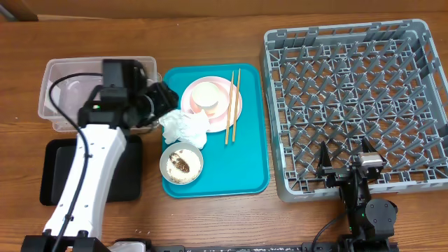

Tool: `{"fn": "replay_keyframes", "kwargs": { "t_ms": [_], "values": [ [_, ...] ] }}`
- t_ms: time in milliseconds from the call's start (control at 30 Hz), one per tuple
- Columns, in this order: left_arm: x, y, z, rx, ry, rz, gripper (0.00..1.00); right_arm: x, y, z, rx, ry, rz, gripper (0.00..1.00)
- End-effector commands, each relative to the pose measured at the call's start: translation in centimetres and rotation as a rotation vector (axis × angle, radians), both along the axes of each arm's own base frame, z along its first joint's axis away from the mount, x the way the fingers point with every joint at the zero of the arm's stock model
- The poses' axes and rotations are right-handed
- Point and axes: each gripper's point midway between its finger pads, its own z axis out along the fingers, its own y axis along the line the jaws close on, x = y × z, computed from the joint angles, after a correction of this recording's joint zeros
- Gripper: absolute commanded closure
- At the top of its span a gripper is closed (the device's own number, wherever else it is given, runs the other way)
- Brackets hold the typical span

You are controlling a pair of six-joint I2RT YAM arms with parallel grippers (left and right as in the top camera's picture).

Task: Sort waste into correct bins and load items into the dishwasher
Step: 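Move the left gripper to the white tissue and grasp it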

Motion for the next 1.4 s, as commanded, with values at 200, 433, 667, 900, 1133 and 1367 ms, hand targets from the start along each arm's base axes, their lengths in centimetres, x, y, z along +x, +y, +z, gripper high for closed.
{"fn": "replay_keyframes", "kwargs": {
  "t_ms": [200, 433, 667, 900, 1133, 1367],
  "values": [
    [-0.5, -4.7, -1.8, 0.228, -0.005, -0.038, 0.5, 0.0, 0.0, -0.3, -0.001, 0.0, 0.002, 0.0],
    [-1.0, -6.2, -4.5, 0.359, 0.011, -0.268, 0.48, 0.0, 0.0, -0.3, -0.001, 0.0, 0.002, 0.0],
    [-1.0, -6.3, -7.2, 0.378, 0.078, -0.284, 0.41, 0.0, 0.0, -0.3, -0.001, 0.0, 0.002, 0.0],
    [-1.4, -6.8, -10.0, 0.364, 0.159, -0.315, 0.4, 0.0, 0.0, -0.3, -0.001, 0.0, 0.002, 0.0],
    [-1.6, -6.7, -11.7, 0.375, 0.204, -0.321, 0.38, 0.0, 0.0, -0.3, -0.001, 0.0, 0.002, 0.0],
    [-1.6, -6.8, -13.6, 0.383, 0.24, -0.326, 0.36, 0.0, 0.0, -0.3, -0.001, 0.0, 0.002, 0.0]
  ]
}}
